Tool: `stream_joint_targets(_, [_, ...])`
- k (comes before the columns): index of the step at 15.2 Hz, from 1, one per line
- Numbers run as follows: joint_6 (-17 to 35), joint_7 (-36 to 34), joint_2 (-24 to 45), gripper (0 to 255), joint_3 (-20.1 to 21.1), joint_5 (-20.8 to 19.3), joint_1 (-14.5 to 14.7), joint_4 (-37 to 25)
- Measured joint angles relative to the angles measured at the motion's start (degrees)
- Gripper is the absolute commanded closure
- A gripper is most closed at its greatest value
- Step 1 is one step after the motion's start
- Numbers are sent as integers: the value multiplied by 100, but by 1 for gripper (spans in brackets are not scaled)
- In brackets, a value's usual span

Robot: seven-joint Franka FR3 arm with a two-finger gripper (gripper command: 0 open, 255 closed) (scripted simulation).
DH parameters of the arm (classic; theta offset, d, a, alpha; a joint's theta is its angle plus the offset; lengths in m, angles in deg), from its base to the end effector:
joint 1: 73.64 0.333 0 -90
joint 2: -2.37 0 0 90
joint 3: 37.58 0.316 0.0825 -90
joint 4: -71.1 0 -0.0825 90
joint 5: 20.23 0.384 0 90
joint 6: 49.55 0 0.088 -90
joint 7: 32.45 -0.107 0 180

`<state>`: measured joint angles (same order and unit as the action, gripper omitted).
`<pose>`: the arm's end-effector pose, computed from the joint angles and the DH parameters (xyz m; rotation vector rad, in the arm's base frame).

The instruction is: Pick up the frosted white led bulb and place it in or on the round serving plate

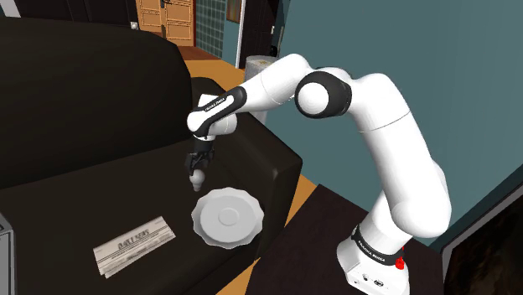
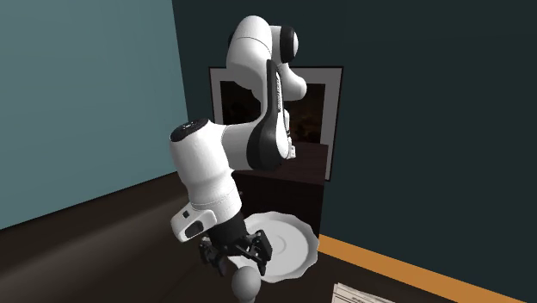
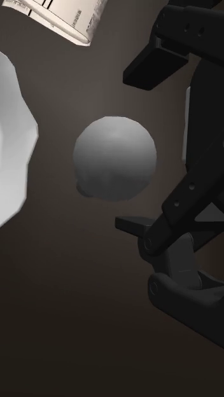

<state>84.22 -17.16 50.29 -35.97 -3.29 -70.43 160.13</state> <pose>0.6921 0.0606 0.1483 -2.9024 -0.1902 0.0510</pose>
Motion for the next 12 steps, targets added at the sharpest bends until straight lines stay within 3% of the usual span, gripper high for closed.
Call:
stream_joint_targets(10, [192, 19, 270, 0, 27, 24, 25, -84])
stream_joint_targets(11, [192, 19, 270, 255, 27, 24, 25, -84])
stream_joint_targets(12, [193, 19, 268, 255, 25, 23, 24, -85])
